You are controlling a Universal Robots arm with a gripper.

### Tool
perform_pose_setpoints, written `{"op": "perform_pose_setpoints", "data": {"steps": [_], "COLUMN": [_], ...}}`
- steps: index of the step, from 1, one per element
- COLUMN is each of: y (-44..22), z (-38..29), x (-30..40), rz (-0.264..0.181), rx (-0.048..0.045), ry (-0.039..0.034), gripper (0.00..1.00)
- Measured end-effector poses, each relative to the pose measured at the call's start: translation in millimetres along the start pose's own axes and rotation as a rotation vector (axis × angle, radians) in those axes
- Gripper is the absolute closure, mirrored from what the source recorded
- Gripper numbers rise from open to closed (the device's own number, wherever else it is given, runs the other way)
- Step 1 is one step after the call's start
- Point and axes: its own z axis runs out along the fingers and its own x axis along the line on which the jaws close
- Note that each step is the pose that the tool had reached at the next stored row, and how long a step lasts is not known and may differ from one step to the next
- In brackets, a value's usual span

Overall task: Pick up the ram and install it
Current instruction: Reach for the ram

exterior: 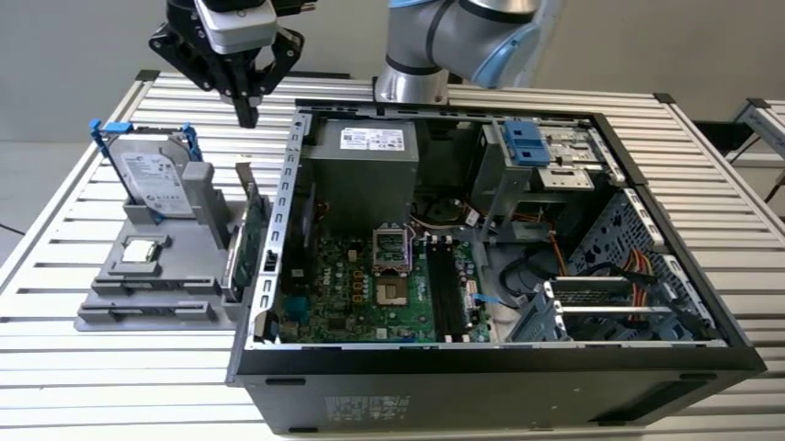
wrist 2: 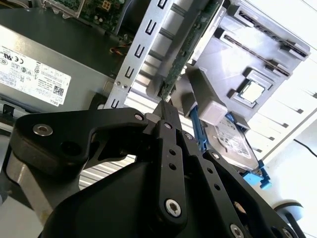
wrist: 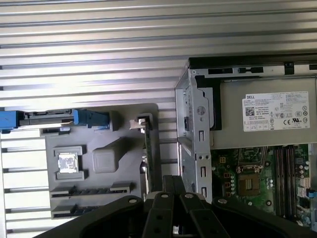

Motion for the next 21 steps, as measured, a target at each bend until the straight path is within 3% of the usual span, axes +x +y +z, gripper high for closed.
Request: {"op": "perform_pose_setpoints", "data": {"steps": [21], "y": [-2.1], "z": [0.2], "x": [29.2], "rz": [0.000], "rx": [0.0000], "ry": [0.0002], "gripper": [1.00]}}
